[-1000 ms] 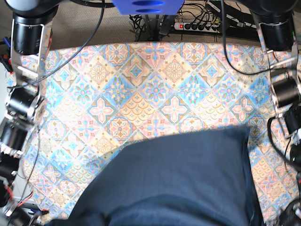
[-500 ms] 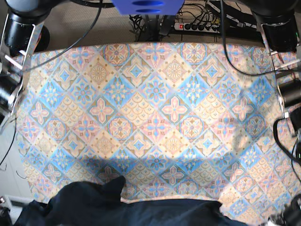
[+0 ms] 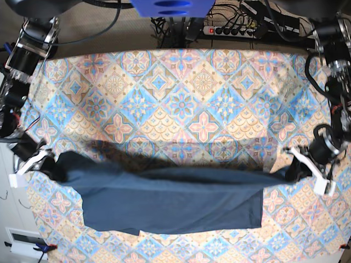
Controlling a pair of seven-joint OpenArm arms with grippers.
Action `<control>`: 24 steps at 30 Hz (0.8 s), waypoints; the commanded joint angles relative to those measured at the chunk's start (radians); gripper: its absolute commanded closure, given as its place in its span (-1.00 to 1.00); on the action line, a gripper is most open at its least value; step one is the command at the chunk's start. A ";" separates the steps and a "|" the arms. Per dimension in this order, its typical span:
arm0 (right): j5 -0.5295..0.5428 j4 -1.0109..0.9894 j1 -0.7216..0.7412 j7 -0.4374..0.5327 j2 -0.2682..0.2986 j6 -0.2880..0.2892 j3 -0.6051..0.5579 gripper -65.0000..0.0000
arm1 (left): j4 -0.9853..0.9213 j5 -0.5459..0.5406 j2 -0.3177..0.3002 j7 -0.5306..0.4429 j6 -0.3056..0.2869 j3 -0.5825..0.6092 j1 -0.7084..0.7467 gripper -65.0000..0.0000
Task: Layout the t-shirt on the table in an organized manner, then fold the t-shirt properly
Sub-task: 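Lift the shirt with both grippers and lay it flat across the table, then release the left gripper and move it along the shirt edge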
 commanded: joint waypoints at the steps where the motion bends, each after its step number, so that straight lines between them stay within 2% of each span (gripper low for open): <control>1: 0.033 0.043 -0.003 0.042 0.028 0.011 0.016 0.98 | 0.023 -0.003 -0.024 -0.026 -0.002 -0.036 0.031 1.00; 5: 0.033 0.088 -0.127 0.042 -0.011 0.011 0.016 0.98 | 0.027 -0.003 -0.021 -0.026 -0.002 -0.089 0.195 1.00; 11: 0.033 0.095 -0.320 0.042 -0.052 0.011 0.040 0.98 | 0.026 0.002 -0.024 -0.033 -0.002 -0.097 0.367 1.00; 18: 0.033 0.095 -0.506 0.042 -0.097 0.011 0.106 0.98 | 0.024 0.008 -0.021 -0.035 -0.002 -0.086 0.496 1.00; 24: 0.033 0.095 -0.607 0.036 -0.114 0.011 0.171 0.98 | 0.023 0.008 -0.023 -0.035 -0.002 -0.091 0.542 1.00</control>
